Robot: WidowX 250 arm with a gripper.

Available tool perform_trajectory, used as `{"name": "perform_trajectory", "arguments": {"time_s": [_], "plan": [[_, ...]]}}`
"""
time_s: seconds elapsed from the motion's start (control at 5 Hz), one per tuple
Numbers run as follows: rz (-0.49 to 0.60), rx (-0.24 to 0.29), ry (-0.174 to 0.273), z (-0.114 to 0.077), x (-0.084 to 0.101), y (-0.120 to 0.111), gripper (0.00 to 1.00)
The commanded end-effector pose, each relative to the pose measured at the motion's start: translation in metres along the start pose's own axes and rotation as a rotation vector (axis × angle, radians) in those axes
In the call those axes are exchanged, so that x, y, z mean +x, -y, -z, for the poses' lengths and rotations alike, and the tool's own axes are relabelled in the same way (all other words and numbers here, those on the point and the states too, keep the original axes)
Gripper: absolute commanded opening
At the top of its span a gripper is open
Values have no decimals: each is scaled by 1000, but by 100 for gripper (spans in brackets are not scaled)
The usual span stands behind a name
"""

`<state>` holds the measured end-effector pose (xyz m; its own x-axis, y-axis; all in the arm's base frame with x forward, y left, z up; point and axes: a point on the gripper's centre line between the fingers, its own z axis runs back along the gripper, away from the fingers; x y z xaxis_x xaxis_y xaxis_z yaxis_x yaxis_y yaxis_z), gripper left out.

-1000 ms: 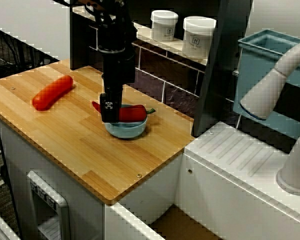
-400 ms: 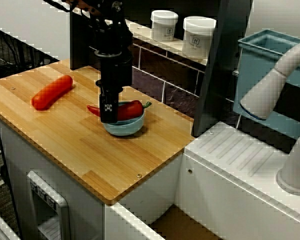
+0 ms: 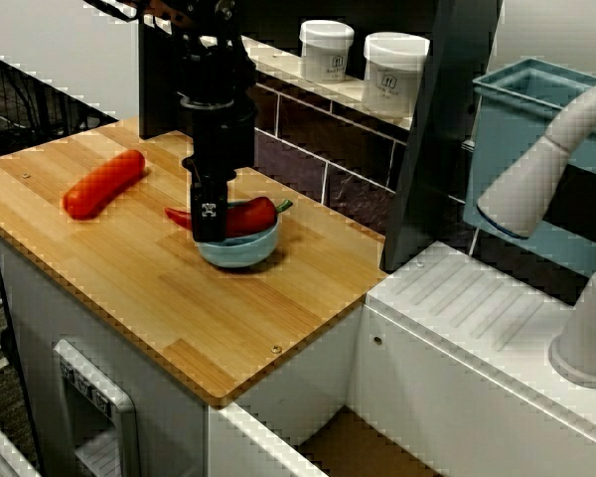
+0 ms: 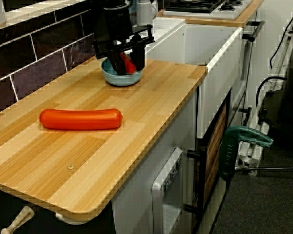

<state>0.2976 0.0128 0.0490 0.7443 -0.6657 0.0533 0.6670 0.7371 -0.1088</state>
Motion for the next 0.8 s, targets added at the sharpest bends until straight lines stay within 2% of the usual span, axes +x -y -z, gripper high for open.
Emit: {"name": "perform_trajectory", "arguments": {"time_s": [0.0, 0.2, 0.4, 0.6], "plan": [[9, 31, 100, -51, -23, -8, 0], [-12, 21, 134, -71, -34, -13, 0], [-70, 6, 154, -83, -53, -31, 0], [-152, 25, 155, -84, -73, -54, 0]]}}
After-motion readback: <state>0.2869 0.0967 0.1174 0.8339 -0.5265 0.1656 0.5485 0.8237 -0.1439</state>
